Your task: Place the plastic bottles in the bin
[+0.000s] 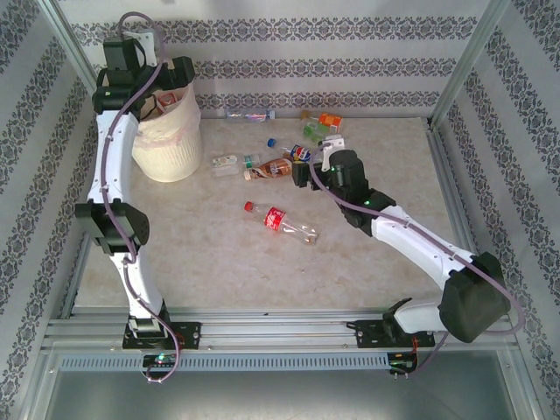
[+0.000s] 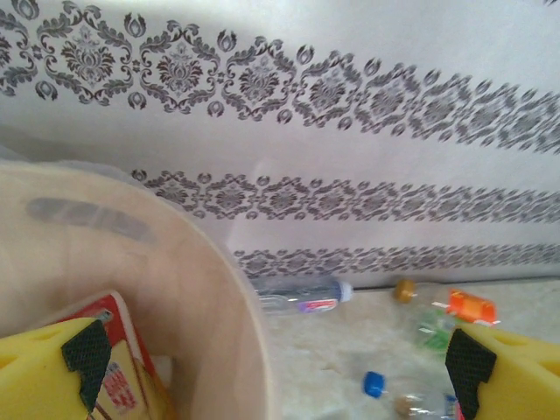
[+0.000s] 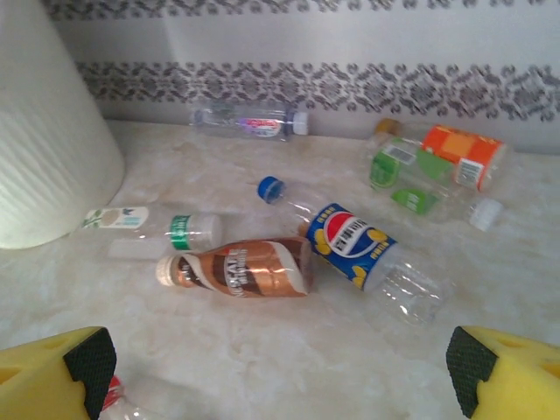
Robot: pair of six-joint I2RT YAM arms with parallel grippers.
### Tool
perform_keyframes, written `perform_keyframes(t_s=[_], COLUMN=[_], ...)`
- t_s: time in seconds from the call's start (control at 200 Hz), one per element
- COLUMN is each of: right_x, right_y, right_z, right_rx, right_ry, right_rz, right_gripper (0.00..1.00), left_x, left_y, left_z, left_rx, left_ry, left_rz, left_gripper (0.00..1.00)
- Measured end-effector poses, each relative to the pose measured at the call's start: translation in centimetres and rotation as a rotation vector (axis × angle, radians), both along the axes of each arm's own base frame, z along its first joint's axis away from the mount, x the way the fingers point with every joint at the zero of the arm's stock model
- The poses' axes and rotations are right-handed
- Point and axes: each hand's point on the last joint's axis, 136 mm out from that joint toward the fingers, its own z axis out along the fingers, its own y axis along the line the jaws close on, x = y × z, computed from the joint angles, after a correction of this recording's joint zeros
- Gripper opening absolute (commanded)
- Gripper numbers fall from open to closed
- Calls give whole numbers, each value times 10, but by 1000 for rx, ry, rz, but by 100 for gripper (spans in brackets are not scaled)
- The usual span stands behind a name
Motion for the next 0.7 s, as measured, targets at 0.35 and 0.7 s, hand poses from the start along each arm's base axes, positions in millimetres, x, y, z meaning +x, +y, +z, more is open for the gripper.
perform_keyframes(t_s=[0.35, 0.7], right_x=[35, 101], right_y=[-38, -54], right_z=[-68, -82], right_rx=[-113, -215], right_ry=[220, 282], right_rz=[30, 116], right_gripper=[98, 94], left_x=[-46, -99], left_y=[-31, -78], left_z=[8, -56], left_rx=[-276, -425], left_ry=[41, 194], left_rz=[22, -29], left_gripper=[100, 100])
